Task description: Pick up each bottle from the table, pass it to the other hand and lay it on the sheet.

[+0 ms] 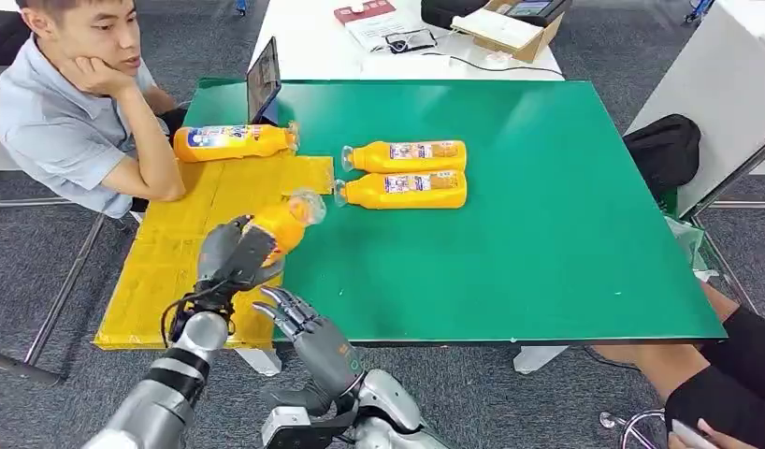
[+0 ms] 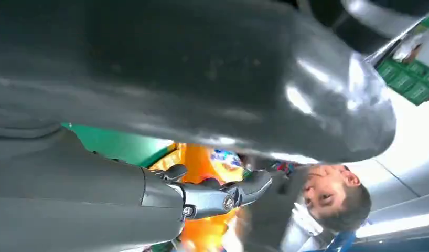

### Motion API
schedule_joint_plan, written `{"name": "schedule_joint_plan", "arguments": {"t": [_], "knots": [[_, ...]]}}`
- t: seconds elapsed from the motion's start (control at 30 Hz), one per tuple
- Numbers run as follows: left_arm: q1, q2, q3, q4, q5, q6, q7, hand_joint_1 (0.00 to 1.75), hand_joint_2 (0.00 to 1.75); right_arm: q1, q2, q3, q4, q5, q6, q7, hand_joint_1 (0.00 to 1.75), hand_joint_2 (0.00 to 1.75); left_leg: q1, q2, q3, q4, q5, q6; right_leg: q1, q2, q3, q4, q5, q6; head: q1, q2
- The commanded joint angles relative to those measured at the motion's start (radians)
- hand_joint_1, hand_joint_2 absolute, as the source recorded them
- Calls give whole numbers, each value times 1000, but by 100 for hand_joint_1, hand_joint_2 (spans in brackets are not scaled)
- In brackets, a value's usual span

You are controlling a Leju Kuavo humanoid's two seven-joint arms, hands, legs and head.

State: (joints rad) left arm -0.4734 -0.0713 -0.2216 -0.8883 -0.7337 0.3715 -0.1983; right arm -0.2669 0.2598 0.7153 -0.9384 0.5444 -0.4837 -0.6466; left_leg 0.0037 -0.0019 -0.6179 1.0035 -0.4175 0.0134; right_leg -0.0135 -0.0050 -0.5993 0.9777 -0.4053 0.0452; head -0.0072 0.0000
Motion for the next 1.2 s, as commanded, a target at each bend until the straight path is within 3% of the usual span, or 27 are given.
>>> {"name": "schedule_joint_plan", "arguments": {"t": [0.03,0.17,0.27,0.33,0.37,0.5,0.6,0.77,0.8,0.83,0.9,0.97,1.0,1.03,1.2], "knots": [[-208,67,-37,355,-100,-81,72,168,175,-6,-25,-12,-18,11,25,-4,0,0,1,-2,3,0,0,-1,1,-2,3,0,-1,-1,0,0],[-224,67,-40,391,-131,-100,99,161,175,-5,-25,-14,-13,10,28,-6,0,0,0,1,4,-1,-1,-1,0,1,5,-1,-1,-1,0,0],[-251,76,-60,447,-206,-134,146,141,175,-6,-24,-21,-10,8,34,-10,0,0,0,0,5,-1,-1,-1,1,0,5,0,-1,-2,0,0],[-257,76,-64,465,-221,-163,146,30,175,-7,-24,-24,-8,7,39,-11,0,0,1,1,6,0,-1,-2,1,1,6,0,-1,-2,0,0],[-257,76,-65,473,-226,-185,140,0,175,-10,-25,-27,-2,6,43,-13,0,0,0,1,5,-1,-1,-1,1,1,5,0,-1,-2,0,0],[-253,75,-56,467,-214,-275,85,0,175,-18,-22,-34,22,-6,45,-31,0,0,0,2,8,-2,-1,-1,0,2,6,0,-1,-2,0,0],[-253,84,-117,444,-266,-316,57,0,175,-22,-21,-44,38,-11,44,-43,0,0,1,3,7,-1,-1,-1,1,2,6,1,-1,-2,0,0],[-213,61,-74,358,-174,-351,-20,0,175,-23,-22,-53,46,-13,41,-52,0,0,0,1,5,-1,0,-1,0,1,5,1,0,-1,0,0],[-176,37,12,296,-33,-392,-114,0,175,-27,-24,-43,46,-20,38,-52,0,0,0,1,7,-1,-1,-1,0,1,6,1,-1,-1,0,0],[-174,35,11,295,-33,-392,-114,0,175,-27,-24,-43,46,-20,39,-52,0,0,0,1,7,-1,-1,-1,0,1,6,0,-1,-1,0,0],[-97,-2,116,149,228,-511,-191,0,175,-43,-28,-7,64,-49,20,-52,0,0,0,1,7,-1,-1,-1,0,0,7,0,-1,-1,0,0],[-69,-11,132,91,307,-544,-193,0,175,-49,-29,7,71,-62,10,-52,0,0,-1,0,7,-1,-1,-1,0,0,7,0,-1,-1,0,0],[-36,-47,202,24,495,-608,-210,0,175,-54,-32,20,80,-74,-4,-52,0,0,0,1,5,0,-1,-1,0,1,5,0,-1,-1,0,0],[-28,-45,193,6,504,-608,-201,0,175,-55,-33,24,81,-78,-7,-52,0,0,0,1,6,0,-1,-1,0,1,6,0,-1,-1,0,0],[75,-112,266,-242,1045,-701,-148,0,175,-48,-65,77,28,-124,-36,-52,0,0,0,1,6,0,-2,-1,0,2,5,1,-2,-2,0,0]]}}
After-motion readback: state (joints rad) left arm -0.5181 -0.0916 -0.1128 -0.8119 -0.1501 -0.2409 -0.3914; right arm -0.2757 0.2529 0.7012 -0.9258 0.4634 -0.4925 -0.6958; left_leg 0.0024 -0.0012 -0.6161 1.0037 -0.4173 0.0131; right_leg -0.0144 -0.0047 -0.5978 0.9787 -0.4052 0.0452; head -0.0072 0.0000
